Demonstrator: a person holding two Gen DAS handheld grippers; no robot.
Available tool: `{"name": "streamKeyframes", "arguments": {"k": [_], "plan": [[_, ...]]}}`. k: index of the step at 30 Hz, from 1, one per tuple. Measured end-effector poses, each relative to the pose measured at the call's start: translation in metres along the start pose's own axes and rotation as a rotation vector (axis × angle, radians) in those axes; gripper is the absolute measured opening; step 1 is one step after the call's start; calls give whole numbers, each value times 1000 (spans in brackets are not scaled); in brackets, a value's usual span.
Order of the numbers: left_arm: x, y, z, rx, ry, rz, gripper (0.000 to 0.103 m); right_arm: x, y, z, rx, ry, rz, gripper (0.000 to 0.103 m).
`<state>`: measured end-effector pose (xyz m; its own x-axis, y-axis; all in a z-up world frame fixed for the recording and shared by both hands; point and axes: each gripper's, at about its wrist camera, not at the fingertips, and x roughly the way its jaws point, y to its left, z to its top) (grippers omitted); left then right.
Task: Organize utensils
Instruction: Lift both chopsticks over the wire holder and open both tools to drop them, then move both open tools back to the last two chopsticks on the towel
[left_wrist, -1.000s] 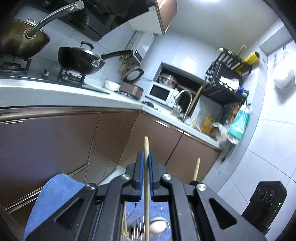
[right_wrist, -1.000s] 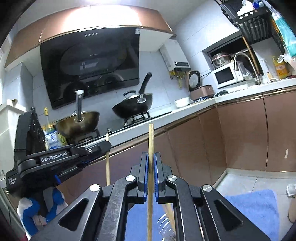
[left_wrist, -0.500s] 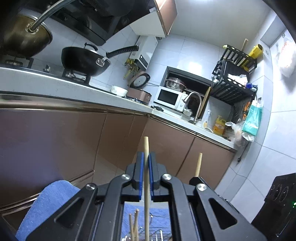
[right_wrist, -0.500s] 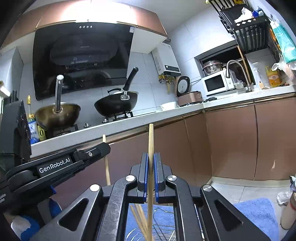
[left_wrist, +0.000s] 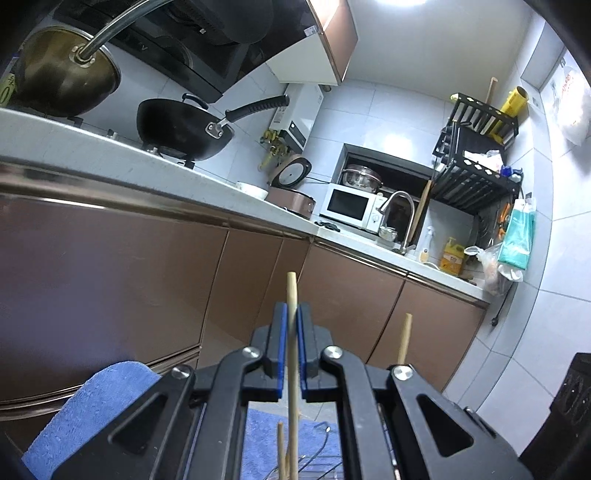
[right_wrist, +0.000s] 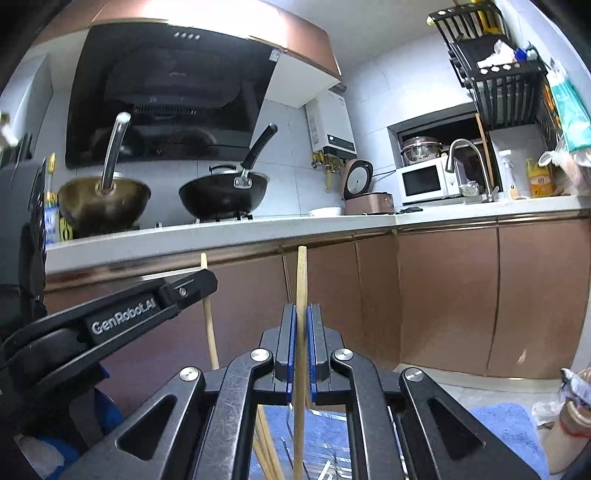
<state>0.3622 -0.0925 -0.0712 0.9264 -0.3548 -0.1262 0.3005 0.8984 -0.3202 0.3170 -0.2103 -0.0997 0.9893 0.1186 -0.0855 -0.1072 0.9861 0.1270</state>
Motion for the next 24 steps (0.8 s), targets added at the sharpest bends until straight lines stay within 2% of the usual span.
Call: {"name": "streamKeyframes", "arguments": {"k": [8,20,22,24], "plan": [[-12,9,-13,-1,-3,32,6,-14,-2,-18,-37,59,-19,7],[-59,4,-1,30,12,56,7,-57,7,8,-41,46,-20,13],[-72,2,2,41,16,61,8,-68,11,14,-45,48,-24,14],[-87,1,5,55,25,67,14,-79,14,19,-43,56,-25,20]]}}
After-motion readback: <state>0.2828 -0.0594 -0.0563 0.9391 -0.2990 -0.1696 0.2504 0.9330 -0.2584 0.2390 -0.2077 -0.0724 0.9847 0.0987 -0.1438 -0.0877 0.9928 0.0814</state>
